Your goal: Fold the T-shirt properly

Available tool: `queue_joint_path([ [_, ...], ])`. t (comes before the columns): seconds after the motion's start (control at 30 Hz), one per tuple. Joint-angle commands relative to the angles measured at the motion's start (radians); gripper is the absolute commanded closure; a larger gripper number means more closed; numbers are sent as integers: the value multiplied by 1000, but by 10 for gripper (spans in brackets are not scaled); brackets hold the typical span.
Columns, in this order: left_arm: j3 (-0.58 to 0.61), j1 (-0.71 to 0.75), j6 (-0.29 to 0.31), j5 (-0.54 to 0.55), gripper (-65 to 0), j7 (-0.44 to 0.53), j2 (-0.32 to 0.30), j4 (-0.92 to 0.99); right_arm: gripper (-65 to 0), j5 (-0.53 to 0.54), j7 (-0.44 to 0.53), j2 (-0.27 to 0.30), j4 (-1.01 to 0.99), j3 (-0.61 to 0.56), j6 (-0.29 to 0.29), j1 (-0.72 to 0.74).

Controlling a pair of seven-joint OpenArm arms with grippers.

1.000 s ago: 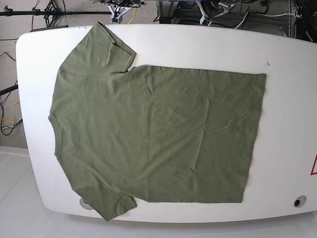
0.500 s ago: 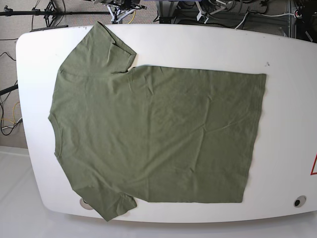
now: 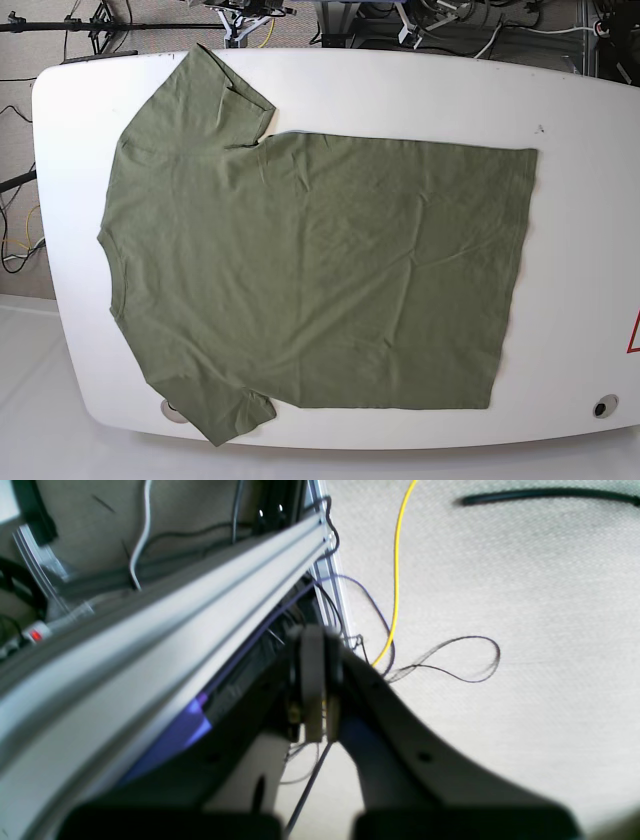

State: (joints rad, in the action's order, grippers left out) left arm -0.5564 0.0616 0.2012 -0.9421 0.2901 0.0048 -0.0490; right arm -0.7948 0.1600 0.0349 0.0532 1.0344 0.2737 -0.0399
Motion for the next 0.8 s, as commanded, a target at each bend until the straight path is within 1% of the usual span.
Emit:
queue_joint_path([
  [0.0,-2,10,-4,4,-54,28,-4,-14,-6,20,13,4,8,-4,9,-19],
  [0.2,-6,20,-6,6,-61,42,-6,-35,-7,49,20,6,18,-13,15,-36],
  [0.27,-1,15,-5,12,-37,33,-4,-16,-3,19,22,6,12,-11,16,-25],
  [0.4,-1,14,-6,11,-27,27,-3,-12,0,8,25,4,6,-6,23,-19],
  [0.77,-3,4,-18,9,-28,39,0,4,-5,2,19,-1,19,-4,9,0],
])
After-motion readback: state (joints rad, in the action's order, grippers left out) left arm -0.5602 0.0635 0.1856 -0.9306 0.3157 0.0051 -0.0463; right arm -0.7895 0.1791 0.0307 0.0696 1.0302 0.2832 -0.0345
